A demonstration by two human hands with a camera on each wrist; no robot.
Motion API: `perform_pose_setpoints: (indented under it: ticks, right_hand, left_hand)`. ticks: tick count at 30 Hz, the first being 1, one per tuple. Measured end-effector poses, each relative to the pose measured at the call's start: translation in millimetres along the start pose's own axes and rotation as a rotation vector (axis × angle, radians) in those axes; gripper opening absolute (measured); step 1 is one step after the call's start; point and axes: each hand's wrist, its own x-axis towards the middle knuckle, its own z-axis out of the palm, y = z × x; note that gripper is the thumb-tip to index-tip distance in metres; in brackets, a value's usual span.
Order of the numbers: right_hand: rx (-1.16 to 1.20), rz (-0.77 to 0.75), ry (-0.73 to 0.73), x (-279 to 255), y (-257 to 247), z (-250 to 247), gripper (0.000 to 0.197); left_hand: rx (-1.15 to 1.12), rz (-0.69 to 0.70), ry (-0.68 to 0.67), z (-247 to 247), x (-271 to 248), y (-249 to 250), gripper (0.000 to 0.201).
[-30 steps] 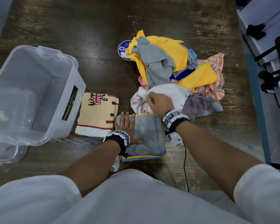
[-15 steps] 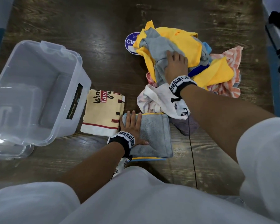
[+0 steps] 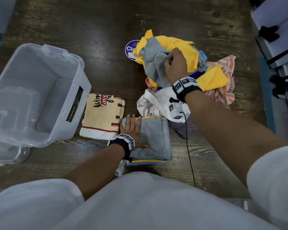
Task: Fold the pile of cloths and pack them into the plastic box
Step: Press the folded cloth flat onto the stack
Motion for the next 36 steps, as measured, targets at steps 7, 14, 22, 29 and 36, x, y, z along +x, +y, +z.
perform_pose_setpoints:
  ticks: [7, 14, 22, 29, 36]
  right_hand:
    - [0.227, -0.068, 0.185, -7, -64, -77, 0.016]
    - [0.352, -0.171, 0.280, -26, -119, -133, 0.026]
    - [0.427, -0.352, 0.108, -94, -161, -167, 0.039]
    - [0.457, -0.417, 0.028, -129, -162, -184, 0.047]
    - [0.501, -0.323, 0.076, -139, -138, -202, 0.048]
  left_hand:
    - [-0.032, 0.051, 0.074, -1, -8, -4, 0.138]
    - [-0.223, 0.037, 0.071, -46, -33, -6, 0.130]
    - [-1.016, 0.391, 0.572, -163, -119, 14, 0.084]
    - [-0.987, 0.729, 0.928, -219, -173, 56, 0.029]
    - [-0.873, 0.705, 0.917, -216, -185, 70, 0.021]
